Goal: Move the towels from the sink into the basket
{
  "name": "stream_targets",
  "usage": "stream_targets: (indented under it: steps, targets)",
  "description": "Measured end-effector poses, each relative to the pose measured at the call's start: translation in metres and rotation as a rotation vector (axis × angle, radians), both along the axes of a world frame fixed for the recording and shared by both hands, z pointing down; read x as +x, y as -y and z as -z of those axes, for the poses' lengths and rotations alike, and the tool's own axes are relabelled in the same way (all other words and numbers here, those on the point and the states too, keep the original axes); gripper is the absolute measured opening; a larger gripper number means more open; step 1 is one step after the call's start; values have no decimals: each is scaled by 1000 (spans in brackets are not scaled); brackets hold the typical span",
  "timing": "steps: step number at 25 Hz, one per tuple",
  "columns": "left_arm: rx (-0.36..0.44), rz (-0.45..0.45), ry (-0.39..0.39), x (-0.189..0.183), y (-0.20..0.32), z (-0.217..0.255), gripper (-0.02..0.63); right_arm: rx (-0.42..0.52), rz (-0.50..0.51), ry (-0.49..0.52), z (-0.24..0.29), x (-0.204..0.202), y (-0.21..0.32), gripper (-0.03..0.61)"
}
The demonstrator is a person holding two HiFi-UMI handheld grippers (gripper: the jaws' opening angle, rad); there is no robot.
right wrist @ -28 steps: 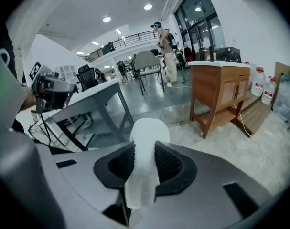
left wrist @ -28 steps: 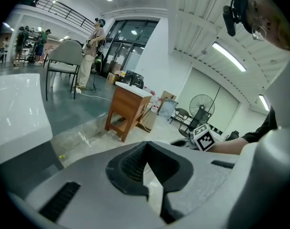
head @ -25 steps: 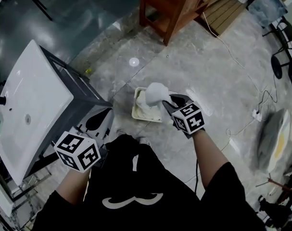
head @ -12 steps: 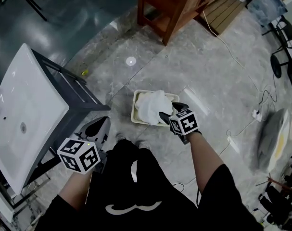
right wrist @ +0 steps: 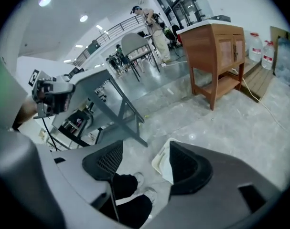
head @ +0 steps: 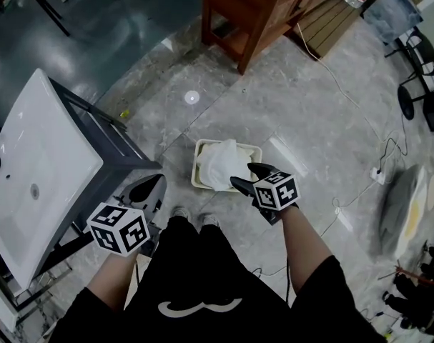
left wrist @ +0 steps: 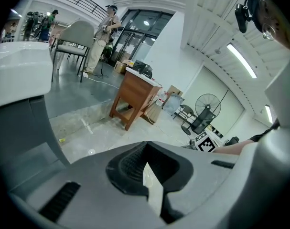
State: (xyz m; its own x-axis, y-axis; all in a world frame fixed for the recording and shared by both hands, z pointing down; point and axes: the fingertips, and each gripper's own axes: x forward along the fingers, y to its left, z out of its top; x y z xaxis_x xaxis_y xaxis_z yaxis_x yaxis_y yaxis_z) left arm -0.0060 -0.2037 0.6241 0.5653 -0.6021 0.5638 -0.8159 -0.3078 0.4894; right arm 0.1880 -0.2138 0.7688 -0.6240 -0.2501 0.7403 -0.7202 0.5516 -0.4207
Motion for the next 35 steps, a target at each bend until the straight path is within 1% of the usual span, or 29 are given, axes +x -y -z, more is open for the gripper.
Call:
stream_targets:
  steps: [3,4,11,14,17,21,25,27,31,35]
  targets:
    - [13,-24,-17,15,-1,18,6,55,-12,129,54,-8,0,308]
    - [19,-35,-26,20,-2,26,6,79,-13,170,76,-12,-2,296]
    - [125,-93,-108,55,-4,110,6,342,-19,342,241,-22,-9,18]
    - [161,-113,-123,65,-8,147,6,411,26,388,297,-29,-20,3]
    - [208,-154,-139,79,-15,187,6,467,14,397,343,-24,-29,3]
    - [319,-225,-141,91,-24,245,6,561,-13,379,396,-10,-35,3]
    - [424,-282,-170,107,-36,295,6,643,-28,405,445,1,-44,3]
    - [454,-298,-184,112,-42,311,6,673,-25,412,463,3,-50,3]
    - [487,-312,-229,118,-50,333,6,718,-6,426,487,4,-60,3]
    - [524,-328,-211,127,-54,346,6,749,3,422,500,7,-65,3]
